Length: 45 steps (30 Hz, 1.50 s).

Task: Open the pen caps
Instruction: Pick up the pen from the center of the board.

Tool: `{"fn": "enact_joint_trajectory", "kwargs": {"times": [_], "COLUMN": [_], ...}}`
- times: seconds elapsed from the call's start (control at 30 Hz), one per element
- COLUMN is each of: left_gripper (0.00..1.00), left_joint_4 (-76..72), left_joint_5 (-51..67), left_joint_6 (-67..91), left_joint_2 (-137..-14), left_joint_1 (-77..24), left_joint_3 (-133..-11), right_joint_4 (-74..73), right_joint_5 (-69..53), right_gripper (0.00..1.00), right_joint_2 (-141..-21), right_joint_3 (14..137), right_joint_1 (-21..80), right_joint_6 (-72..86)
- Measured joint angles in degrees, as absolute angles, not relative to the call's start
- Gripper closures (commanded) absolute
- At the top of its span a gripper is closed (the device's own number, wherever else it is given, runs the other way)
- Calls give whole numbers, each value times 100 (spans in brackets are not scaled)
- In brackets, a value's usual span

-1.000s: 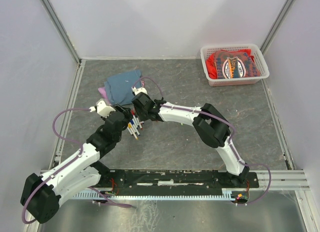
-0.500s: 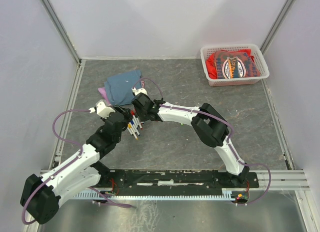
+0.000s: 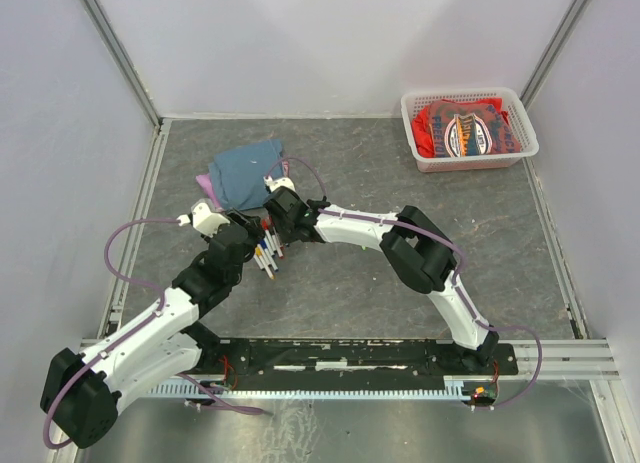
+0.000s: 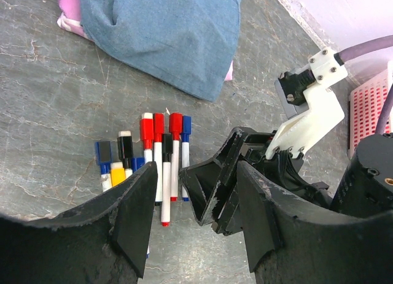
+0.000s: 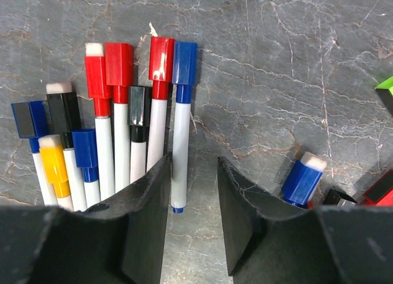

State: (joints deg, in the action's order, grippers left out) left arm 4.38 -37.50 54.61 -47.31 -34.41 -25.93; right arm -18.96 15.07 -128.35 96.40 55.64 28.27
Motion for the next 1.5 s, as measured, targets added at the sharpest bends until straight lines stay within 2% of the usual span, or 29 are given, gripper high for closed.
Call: {"fn": "enact_joint_trajectory", "kwargs": {"times": [0.33, 0.67, 0.97, 1.13, 1.33, 1.5], "left_gripper": [39, 39, 38, 35, 32, 30], "left_joint_4": [436, 412, 412, 416, 419, 419], "left_joint_5": [-3754, -3765, -3767, -3767, -3767, -3760], "left_joint_6": [5461, 5465, 5465, 5485, 5636, 5642], "left_joint_2": [-4731, -4788, -4814, -4805, -4807, -4908], "left_joint_1": [-3441, -3439, -3439, -3439, -3439, -3439], "left_joint_3": [-2585, -2508, -2506, -2495, -2493, -2493], "right_joint_4": [-1894, -1778, -1688, -1557, -1345, -1184], "right_joint_5": [1525, 1597, 1776, 1868, 1894, 1890], "right_gripper": [57, 62, 74, 87, 97, 99], "right_joint_2": [-12842, -12842, -12842, -12840, -12774, -12672], "right_joint_3": [9636, 9568, 9494, 9419, 9249, 9056], "right_joint_1": [5564, 5583, 5634, 5653, 5660, 5662], "right_joint_6": [2847, 2864, 2910, 2974, 3063, 3085]}}
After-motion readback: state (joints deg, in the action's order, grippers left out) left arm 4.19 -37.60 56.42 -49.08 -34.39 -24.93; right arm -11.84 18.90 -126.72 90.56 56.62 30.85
